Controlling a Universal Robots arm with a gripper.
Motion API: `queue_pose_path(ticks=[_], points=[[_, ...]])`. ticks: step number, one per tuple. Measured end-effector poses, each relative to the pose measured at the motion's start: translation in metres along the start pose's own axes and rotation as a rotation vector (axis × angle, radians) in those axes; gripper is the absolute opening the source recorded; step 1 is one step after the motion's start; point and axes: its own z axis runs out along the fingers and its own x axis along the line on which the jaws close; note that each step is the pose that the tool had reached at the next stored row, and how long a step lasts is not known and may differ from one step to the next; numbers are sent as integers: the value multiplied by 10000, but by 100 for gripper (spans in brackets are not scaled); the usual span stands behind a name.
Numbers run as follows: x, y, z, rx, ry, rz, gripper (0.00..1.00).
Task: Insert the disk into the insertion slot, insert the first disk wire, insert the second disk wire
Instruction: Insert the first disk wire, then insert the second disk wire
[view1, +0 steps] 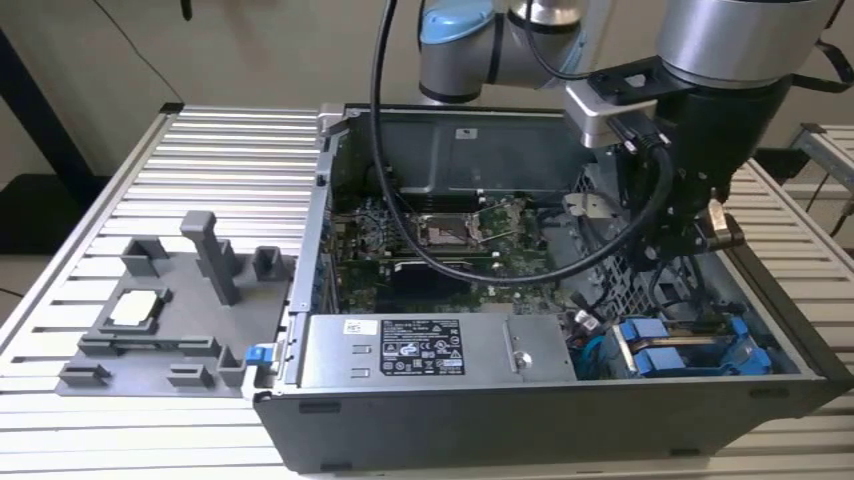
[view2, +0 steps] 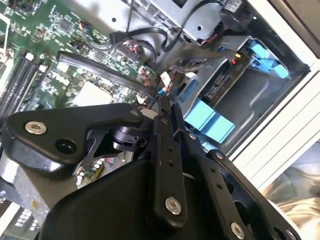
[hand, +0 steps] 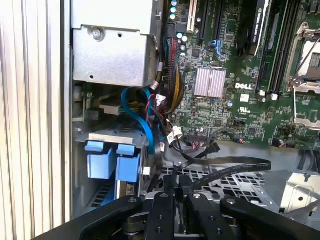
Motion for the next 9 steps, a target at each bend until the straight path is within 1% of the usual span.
queue_pose_path(ticks=[1,3,9], points=[[30,-9,5,-7,-2,0,16],[58,-12,7,-8,-23,4,16],[59,-13,7,-9,-24,4,16]])
